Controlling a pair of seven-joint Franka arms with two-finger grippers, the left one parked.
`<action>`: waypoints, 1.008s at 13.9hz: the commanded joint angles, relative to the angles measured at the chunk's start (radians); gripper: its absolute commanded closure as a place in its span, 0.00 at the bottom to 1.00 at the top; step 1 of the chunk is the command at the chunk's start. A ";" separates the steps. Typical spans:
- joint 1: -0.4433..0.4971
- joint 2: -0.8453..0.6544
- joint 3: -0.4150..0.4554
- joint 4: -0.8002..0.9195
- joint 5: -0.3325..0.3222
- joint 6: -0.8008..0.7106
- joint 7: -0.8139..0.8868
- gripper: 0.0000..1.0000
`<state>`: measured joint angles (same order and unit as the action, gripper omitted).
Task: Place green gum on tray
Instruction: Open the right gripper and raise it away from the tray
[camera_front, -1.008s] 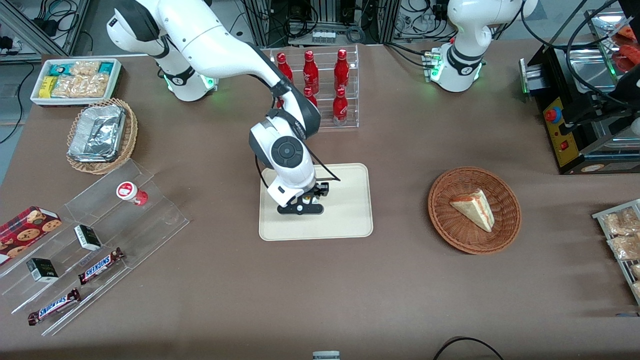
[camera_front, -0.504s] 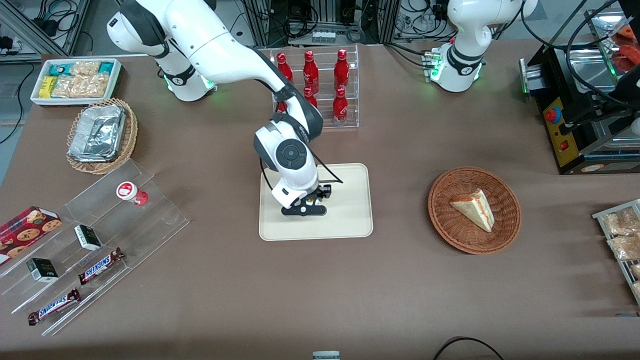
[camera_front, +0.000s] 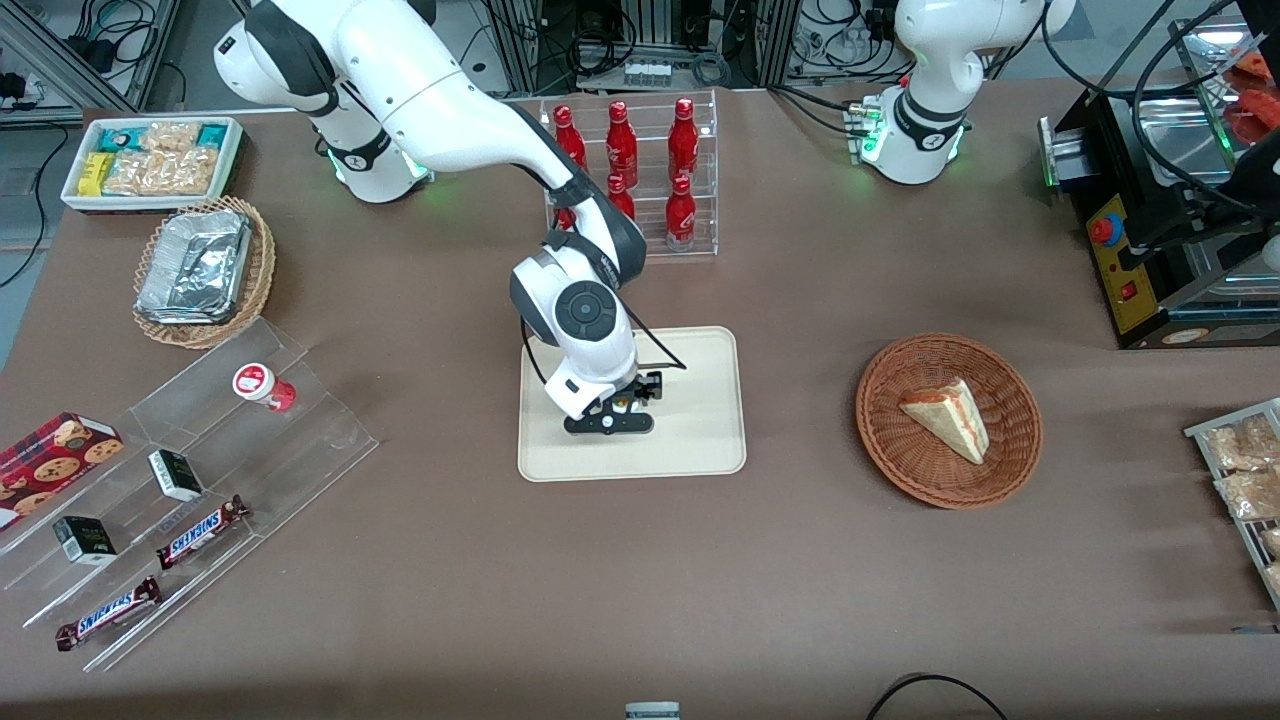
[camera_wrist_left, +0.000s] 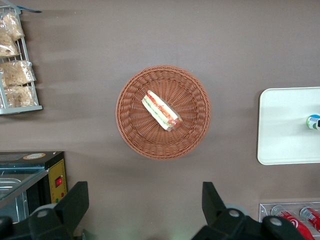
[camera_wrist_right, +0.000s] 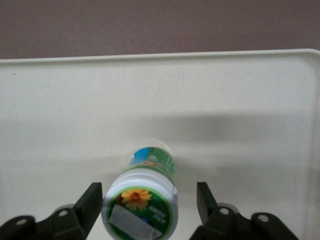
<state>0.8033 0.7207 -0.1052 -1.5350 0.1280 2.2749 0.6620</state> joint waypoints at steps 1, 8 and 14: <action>0.010 0.014 -0.010 0.023 -0.027 0.009 0.004 0.00; 0.025 -0.013 -0.010 0.019 -0.053 -0.017 0.001 0.00; 0.017 -0.110 -0.010 0.021 -0.054 -0.152 -0.028 0.00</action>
<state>0.8238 0.6606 -0.1100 -1.5128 0.0883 2.1901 0.6526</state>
